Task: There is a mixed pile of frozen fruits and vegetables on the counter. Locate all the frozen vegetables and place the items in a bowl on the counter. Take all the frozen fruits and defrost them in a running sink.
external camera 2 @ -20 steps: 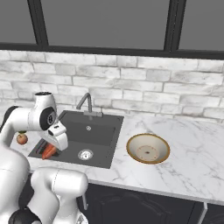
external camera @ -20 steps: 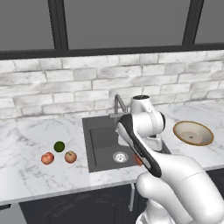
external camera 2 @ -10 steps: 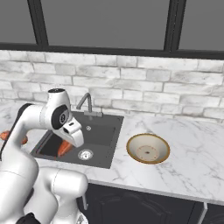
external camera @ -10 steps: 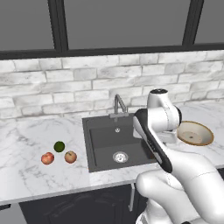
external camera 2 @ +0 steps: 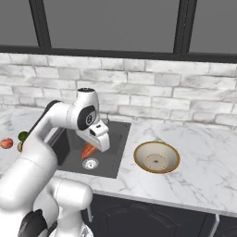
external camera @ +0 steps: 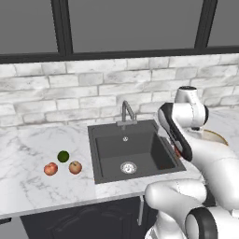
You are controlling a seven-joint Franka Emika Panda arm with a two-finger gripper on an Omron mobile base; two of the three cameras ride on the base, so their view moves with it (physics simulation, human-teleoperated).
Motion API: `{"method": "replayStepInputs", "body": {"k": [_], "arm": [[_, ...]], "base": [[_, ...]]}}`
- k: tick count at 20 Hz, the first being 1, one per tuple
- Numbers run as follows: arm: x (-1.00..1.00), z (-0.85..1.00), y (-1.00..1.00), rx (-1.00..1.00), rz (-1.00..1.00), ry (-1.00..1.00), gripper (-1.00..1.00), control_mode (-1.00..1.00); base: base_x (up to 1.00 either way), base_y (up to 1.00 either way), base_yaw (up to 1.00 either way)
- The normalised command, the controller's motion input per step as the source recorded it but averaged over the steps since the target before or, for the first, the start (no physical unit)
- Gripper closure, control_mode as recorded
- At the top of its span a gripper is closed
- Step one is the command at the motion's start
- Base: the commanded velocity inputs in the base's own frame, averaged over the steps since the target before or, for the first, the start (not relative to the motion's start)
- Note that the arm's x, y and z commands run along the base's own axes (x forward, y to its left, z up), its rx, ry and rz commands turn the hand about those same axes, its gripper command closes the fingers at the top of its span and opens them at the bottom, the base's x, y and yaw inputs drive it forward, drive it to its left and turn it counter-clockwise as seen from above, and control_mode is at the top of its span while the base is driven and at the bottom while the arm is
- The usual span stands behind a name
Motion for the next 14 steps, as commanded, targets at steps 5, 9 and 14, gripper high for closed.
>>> {"method": "replayStepInputs", "body": {"k": [5, 9, 14], "arm": [[0.37, 0.21, -0.66, 0.04, -0.07, 0.1, 1.0, -1.0], [0.34, 0.14, -0.68, 0.03, -0.08, 0.1, 1.0, -1.0], [0.39, -0.01, -0.76, 0.0, -0.11, 0.12, 1.0, -1.0]], "base": [[0.0, 0.0, 0.0], [0.0, 0.0, 0.0], [0.0, 0.0, 0.0]]}}
